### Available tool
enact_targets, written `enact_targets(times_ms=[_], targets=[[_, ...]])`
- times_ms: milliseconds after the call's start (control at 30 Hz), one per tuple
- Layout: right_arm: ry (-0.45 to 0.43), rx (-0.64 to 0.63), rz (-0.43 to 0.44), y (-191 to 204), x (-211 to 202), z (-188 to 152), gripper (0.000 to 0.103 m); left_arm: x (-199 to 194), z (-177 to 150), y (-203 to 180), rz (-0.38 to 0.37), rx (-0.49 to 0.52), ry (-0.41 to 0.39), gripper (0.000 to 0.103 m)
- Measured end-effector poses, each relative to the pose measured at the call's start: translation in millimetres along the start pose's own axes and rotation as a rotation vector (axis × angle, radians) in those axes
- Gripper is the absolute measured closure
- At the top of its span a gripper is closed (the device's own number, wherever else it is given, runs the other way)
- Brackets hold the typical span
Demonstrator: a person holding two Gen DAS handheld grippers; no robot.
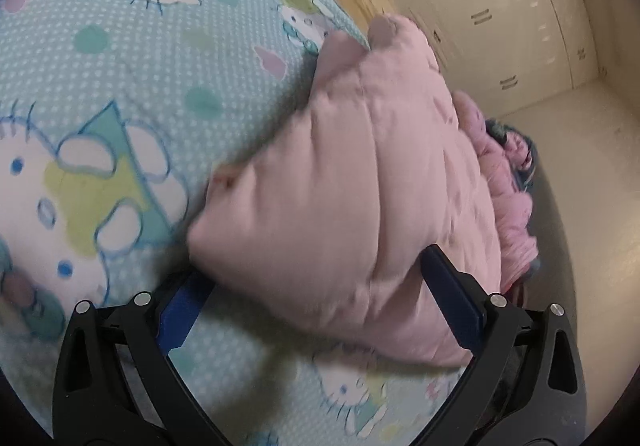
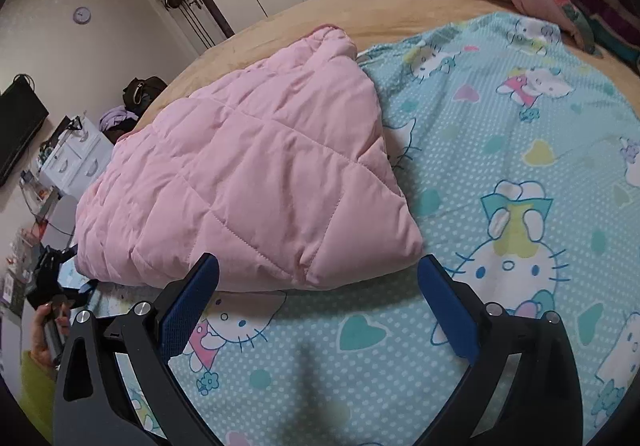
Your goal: Fold large clothes
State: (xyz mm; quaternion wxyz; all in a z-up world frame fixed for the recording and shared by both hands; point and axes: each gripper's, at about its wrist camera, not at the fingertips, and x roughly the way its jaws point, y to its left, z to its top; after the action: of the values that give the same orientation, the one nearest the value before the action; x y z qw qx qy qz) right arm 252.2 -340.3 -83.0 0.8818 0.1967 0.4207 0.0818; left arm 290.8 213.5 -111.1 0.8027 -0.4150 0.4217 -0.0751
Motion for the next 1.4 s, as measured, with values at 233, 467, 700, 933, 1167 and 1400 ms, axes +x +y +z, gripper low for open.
enact_targets(times_ms=[233, 467, 700, 933, 1167, 1400], targets=[[0.068, 0.075, 0.053, -15.3, 20.2, 10.6, 0.004, 16.0, 23.4, -0.8, -0.037, -0.024, 0.015, 0.009], [0.106, 0.253, 0.193, -42.9, 29.2, 27.8, 0.004, 21.2, 44.3, 4.9, -0.085, -0.024, 0.024, 0.008], [0.204, 0.386, 0.306, -70.4, 64.0, 60.3, 0.004, 26.5, 59.1, 1.7, -0.091, 0.007, 0.024, 0.008], [0.295, 0.324, 0.434, -52.9, 106.2, 90.2, 0.004, 35.9, 72.5, -1.6, -0.101, 0.044, 0.027, 0.008], [0.242, 0.268, 0.397, -37.6, 110.2, 110.6, 0.02, 41.9, 79.9, -18.8, -0.085, 0.124, 0.012, 0.025], [0.141, 0.119, 0.341, -16.4, 88.2, 97.2, 0.048, 46.1, 72.3, -64.3, 0.027, 0.33, -0.018, 0.061]])
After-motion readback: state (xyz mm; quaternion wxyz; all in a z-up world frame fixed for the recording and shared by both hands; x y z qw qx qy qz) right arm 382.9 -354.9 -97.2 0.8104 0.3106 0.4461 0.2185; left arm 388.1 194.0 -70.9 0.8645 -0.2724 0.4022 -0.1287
